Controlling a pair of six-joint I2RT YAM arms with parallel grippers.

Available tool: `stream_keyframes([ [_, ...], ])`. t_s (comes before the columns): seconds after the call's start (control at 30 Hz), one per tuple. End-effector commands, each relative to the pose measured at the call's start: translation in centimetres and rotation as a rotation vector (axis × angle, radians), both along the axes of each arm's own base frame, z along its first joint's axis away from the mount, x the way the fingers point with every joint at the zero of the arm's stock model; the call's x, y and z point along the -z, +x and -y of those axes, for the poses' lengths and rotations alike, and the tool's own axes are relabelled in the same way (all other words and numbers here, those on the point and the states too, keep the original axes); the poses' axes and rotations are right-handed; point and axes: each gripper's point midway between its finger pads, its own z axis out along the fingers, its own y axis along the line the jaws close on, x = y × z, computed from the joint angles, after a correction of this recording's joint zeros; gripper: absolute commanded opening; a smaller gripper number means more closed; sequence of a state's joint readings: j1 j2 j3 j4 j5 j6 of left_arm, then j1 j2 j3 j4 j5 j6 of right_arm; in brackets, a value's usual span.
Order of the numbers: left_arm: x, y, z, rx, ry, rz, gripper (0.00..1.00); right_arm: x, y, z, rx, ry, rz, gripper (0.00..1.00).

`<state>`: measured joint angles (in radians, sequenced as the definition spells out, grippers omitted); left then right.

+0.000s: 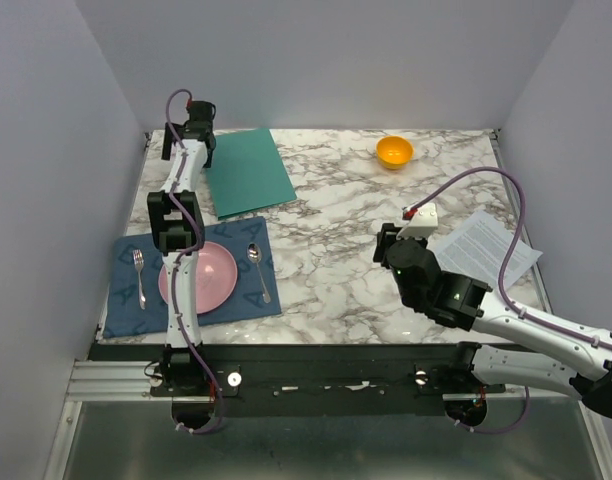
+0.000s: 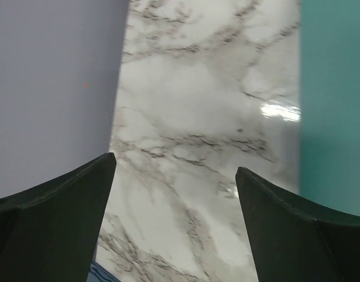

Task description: Put the files into the folder

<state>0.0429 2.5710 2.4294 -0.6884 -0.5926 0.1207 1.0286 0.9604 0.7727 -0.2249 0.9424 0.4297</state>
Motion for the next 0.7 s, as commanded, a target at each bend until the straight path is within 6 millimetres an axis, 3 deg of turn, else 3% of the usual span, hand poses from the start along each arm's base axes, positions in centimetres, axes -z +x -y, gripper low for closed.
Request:
stream_keyframes([
  [0.0,1.2,-0.5,0.9,-0.020,0.002,-0.029,0.99,-0.5,0.0,0.4,0.035,0.049,0.032,0.57],
  [0.23,3.8,-0.5,1.2,0.016,0.002,-0.091,0.99,-0.1,-0.3,0.6,0.033,0.065,0.028,0.57],
  [0.37,4.6,0.0,2.1,0.120,0.057,-0.155,0.99,0.2,-0.4,0.8,0.032,0.061,0.025,0.57],
  [0.4,5.2,0.2,4.5,0.176,0.091,-0.185,0.99,0.2,-0.5,0.8,0.032,0.063,0.026,0.57],
  [0.53,6.0,0.6,7.5,0.283,0.154,-0.235,0.99,0.1,-0.6,1.3,0.053,0.067,0.022,0.56],
  [0.67,5.3,1.1,10.7,0.379,0.150,-0.221,0.99,0.4,-0.8,2.0,0.073,0.062,0.013,0.56],
])
